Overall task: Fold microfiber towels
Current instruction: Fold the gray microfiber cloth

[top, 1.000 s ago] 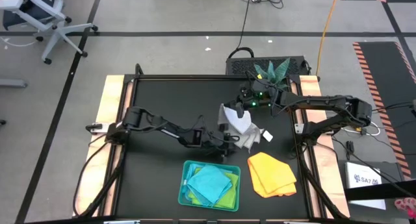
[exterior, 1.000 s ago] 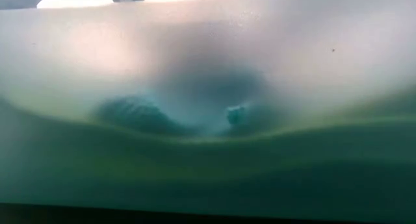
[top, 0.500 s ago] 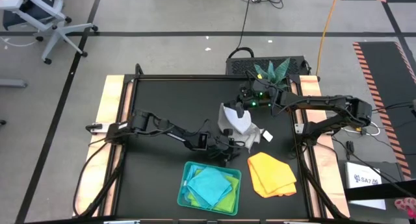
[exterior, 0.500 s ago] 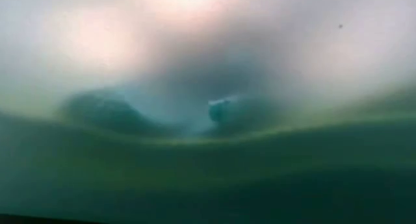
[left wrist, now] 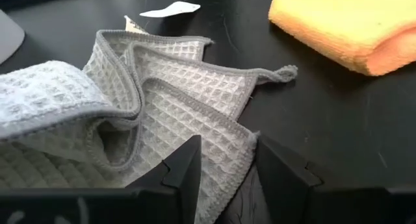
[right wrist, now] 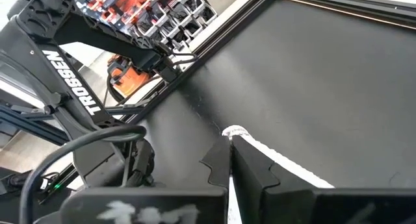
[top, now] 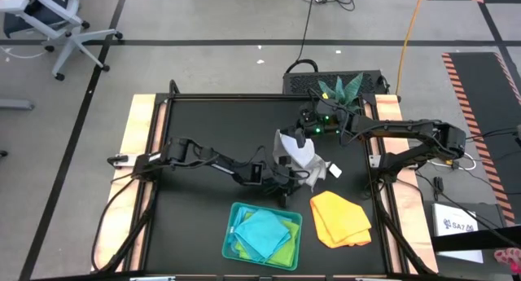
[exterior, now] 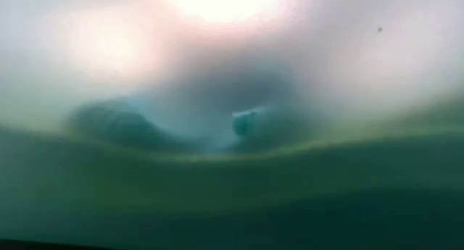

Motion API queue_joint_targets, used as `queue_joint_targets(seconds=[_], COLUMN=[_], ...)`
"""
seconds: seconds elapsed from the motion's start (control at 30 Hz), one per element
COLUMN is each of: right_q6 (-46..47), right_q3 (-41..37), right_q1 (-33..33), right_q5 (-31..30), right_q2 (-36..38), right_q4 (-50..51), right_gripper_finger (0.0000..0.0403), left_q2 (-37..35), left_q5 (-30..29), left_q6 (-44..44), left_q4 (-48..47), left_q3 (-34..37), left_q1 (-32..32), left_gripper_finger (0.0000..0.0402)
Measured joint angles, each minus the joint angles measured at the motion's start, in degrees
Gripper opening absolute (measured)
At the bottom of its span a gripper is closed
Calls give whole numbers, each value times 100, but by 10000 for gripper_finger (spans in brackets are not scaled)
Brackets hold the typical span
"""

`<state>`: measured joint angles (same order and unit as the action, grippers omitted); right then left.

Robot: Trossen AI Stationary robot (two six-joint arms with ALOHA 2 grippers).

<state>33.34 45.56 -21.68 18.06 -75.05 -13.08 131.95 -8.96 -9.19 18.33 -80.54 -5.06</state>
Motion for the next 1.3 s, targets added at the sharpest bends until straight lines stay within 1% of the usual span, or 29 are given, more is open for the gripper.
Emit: queue_joint_targets(seconds=[0.1, 0.2, 0.3, 0.4, 0.43, 0.53, 0.63, 0.7, 0.8, 1.03, 1.17, 1.27, 1.3], right_q6=[-4, -11, -17, -17, -17, -17, -21, -92, -122, -296, -298, -258, -242], right_q3=[0, 0, 0, 0, 0, 0, 0, 0, -4, -9, -9, -9, -9], right_q1=[1, 1, 1, 1, 1, 1, 1, 1, -7, -10, -13, -13, -13], right_q5=[2, 4, 4, 5, 4, 7, 9, 11, 14, 13, 16, 133, 196], right_q2=[0, 0, 0, 0, 0, 0, 0, 0, 0, 90, 386, 789, 930], right_q4=[-4, -9, -15, -15, -15, -15, -10, 2, 2, -7, -33, -24, -19], right_gripper_finger=[0, 0, 0, 0, 0, 0, 0, 0, 0, 0, 0, 0, 0], left_q2=[-8, -10, -10, -10, -10, -10, -224, -494, -1083, -2734, -3678, -4343, -4567], left_q5=[54, 134, 168, 330, 398, 453, 441, 316, -21, -673, -1243, -1774, -1927], left_q6=[41, 52, 152, 487, 632, 1080, 1489, 1582, 1508, 1138, 1339, 1590, 1668], left_q4=[-111, -116, -77, -17, 6, -12, -484, -937, -1816, -4071, -5291, -5988, -6092], left_q3=[-4, -4, -4, 7, 7, 7, 13, 16, 16, 12, 12, 14, 14], left_q1=[14, 18, 13, 18, 22, 22, 61, 103, 166, 195, 177, 187, 205], left_gripper_finger=[128, 103, 67, 20, 10, 8, 3, 3, 2, 1, 1, 1, 1])
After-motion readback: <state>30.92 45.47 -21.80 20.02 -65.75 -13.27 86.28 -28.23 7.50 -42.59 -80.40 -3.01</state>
